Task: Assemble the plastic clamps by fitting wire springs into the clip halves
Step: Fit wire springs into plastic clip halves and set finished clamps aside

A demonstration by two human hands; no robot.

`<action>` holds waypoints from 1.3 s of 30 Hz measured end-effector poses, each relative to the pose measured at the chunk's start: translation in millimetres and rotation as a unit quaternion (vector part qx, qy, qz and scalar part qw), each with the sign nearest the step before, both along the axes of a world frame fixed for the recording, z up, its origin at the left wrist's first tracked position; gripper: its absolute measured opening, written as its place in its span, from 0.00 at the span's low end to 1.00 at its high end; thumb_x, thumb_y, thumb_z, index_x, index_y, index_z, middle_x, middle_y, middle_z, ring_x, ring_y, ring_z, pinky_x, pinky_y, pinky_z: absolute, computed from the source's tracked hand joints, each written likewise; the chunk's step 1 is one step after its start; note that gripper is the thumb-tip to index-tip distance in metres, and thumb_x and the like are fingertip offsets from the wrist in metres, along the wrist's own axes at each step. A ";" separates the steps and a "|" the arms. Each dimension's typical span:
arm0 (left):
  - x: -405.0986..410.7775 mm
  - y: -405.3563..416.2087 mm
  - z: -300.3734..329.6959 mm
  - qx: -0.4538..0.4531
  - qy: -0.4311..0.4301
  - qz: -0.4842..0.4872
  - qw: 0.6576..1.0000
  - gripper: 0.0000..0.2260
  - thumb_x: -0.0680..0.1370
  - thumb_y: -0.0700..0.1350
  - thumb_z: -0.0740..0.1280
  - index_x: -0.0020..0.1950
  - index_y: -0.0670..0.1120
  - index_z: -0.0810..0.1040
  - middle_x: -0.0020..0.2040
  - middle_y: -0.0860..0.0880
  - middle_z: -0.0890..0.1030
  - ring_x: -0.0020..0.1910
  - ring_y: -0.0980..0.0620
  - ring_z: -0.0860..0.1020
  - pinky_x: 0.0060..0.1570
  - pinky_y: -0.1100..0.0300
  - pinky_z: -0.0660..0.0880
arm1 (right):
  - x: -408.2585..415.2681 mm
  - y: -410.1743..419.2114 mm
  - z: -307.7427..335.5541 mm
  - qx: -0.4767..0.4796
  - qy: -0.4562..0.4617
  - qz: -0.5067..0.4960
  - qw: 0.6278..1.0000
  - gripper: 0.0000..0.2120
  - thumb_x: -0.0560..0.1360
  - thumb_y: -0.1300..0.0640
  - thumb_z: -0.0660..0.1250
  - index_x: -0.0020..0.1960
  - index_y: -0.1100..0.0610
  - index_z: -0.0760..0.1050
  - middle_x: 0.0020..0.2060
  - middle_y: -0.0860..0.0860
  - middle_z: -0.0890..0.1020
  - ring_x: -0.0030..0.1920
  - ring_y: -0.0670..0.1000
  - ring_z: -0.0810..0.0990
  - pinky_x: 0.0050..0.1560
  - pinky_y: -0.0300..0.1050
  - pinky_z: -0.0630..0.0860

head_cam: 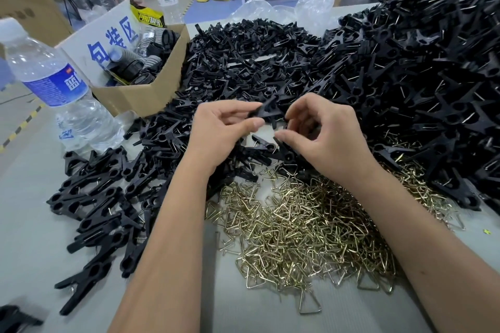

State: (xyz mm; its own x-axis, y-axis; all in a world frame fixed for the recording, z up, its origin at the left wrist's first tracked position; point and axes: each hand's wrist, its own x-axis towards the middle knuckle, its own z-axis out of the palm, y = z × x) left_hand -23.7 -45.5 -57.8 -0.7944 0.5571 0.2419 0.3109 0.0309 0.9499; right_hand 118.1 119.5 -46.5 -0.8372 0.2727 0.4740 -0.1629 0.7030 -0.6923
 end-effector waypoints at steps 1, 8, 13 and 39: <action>-2.8 -1.1 -0.2 0.013 0.007 0.025 1.000 0.14 0.71 0.37 0.80 0.54 0.50 0.88 0.44 0.48 0.88 0.42 0.50 0.86 0.50 0.53 0.84 | 0.2 -1.2 4.3 0.063 -0.021 0.033 0.997 0.08 0.73 0.52 0.80 0.48 0.52 0.82 0.39 0.42 0.83 0.40 0.43 0.81 0.44 0.44 0.81; -5.5 -1.6 -2.0 0.034 0.028 0.058 0.997 0.13 0.71 0.39 0.81 0.52 0.52 0.88 0.45 0.52 0.88 0.46 0.56 0.86 0.52 0.61 0.82 | -6.4 -21.9 12.0 0.332 -0.223 0.086 0.912 0.06 0.74 0.45 0.76 0.50 0.42 0.84 0.47 0.41 0.73 0.56 0.47 0.70 0.53 0.48 0.77; -6.9 -3.2 -2.9 0.044 0.023 0.068 0.996 0.13 0.71 0.40 0.81 0.52 0.50 0.88 0.46 0.51 0.88 0.47 0.52 0.86 0.54 0.54 0.83 | -3.3 -22.9 8.3 0.232 -0.179 0.100 0.951 0.05 0.79 0.54 0.73 0.44 0.49 0.83 0.42 0.41 0.78 0.48 0.44 0.74 0.55 0.46 0.75; -1.0 -11.8 2.2 0.055 -0.021 -0.080 0.995 0.14 0.63 0.40 0.82 0.45 0.53 0.89 0.41 0.54 0.87 0.41 0.60 0.83 0.45 0.68 0.79 | -1.5 -6.1 -3.8 -0.515 -0.011 0.015 0.857 0.05 0.74 0.70 0.74 0.48 0.63 0.87 0.42 0.62 0.87 0.43 0.60 0.88 0.43 0.41 0.84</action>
State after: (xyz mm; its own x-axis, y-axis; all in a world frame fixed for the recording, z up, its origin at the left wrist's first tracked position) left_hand -24.7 -57.3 -55.6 -0.7088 0.6488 0.2768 0.2637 -0.1202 0.9571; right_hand 116.7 113.4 -50.3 -0.8568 0.5151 -0.0219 -0.1488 -0.2876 -0.9461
